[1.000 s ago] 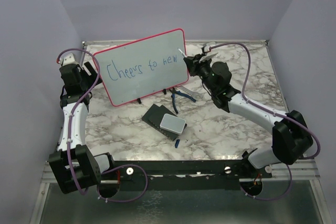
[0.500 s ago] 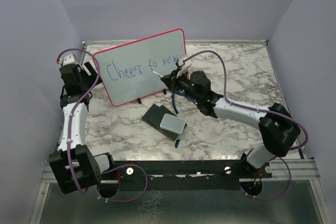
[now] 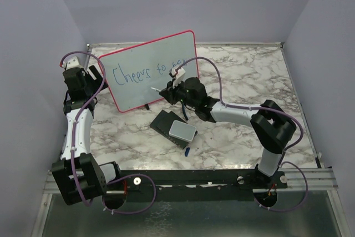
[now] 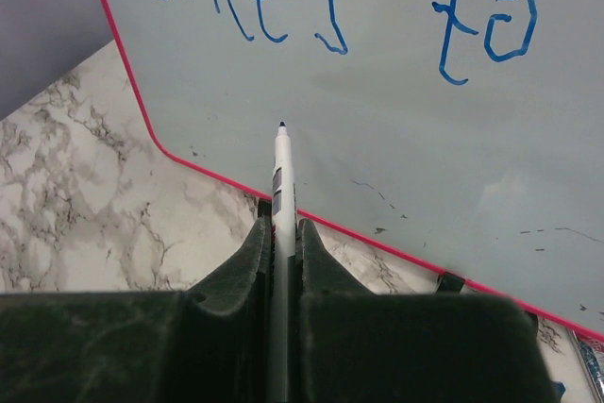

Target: Write a sentence on the whiteboard

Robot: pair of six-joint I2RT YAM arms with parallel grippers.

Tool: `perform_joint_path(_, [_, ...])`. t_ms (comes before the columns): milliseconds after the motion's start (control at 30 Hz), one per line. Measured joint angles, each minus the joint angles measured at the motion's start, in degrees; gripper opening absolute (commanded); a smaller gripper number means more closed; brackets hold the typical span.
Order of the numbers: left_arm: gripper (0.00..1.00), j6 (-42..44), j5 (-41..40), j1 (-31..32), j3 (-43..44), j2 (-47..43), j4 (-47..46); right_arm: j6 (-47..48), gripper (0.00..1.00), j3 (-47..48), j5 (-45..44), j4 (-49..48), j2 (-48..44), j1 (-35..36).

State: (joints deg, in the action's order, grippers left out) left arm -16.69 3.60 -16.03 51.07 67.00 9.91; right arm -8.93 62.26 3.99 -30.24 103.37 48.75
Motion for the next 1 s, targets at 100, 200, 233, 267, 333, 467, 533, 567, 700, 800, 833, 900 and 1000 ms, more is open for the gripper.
perform_joint_path(100, [0.8, 0.0, 0.0, 0.0, 0.0, 0.0, 0.0, 0.0, 0.01, 1.2, 0.0, 0.1, 1.4, -0.1])
perform_joint_path(200, [0.8, 0.0, 0.0, 0.0, 0.0, 0.0, 0.0, 0.0, 0.01, 1.9, 0.0, 0.2, 2.6, -0.1])
perform_joint_path(233, [0.8, 0.0, 0.0, 0.0, 0.0, 0.0, 0.0, 0.0, 0.01, 2.1, 0.0, 0.2, 2.8, -0.1])
perform_joint_path(267, [0.8, 0.0, 0.0, 0.0, 0.0, 0.0, 0.0, 0.0, 0.01, 2.2, 0.0, 0.2, 3.1, -0.1])
perform_joint_path(333, [0.8, 0.0, 0.0, 0.0, 0.0, 0.0, 0.0, 0.0, 0.01, 2.4, -0.1, 0.3, 3.5, -0.1])
perform_joint_path(467, [0.8, 0.0, 0.0, 0.0, 0.0, 0.0, 0.0, 0.0, 0.01, 3.4, -0.2, 0.4, 4.3, -0.1])
perform_joint_path(533, [0.8, 0.0, 0.0, 0.0, 0.0, 0.0, 0.0, 0.0, 0.01, 3.9, -0.3, 0.4, 4.7, -0.1])
perform_joint_path(567, [0.8, 0.0, 0.0, 0.0, 0.0, 0.0, 0.0, 0.0, 0.01, 4.2, -0.4, 0.4, 4.9, -0.1])
perform_joint_path(700, [0.8, 0.0, 0.0, 0.0, 0.0, 0.0, 0.0, 0.0, 0.01, 5.0, -0.9, 0.8, 5.8, -0.1])
perform_joint_path(800, [0.8, 0.0, 0.0, 0.0, 0.0, 0.0, 0.0, 0.0, 0.01, 5.3, -1.2, 1.3, 6.3, -0.1])
perform_joint_path(833, [0.8, 0.0, 0.0, 0.0, 0.0, 0.0, 0.0, 0.0, 0.01, 5.4, -1.3, 1.5, 6.5, -0.1])
perform_joint_path(900, [0.8, 0.0, 0.0, 0.0, 0.0, 0.0, 0.0, 0.0, 0.01, 5.9, -1.3, 2.0, 6.9, -0.1])
perform_joint_path(1000, [0.8, 0.0, 0.0, 0.0, 0.0, 0.0, 0.0, 0.0, 0.01, 6.6, -1.3, 2.6, 7.3, -0.1])
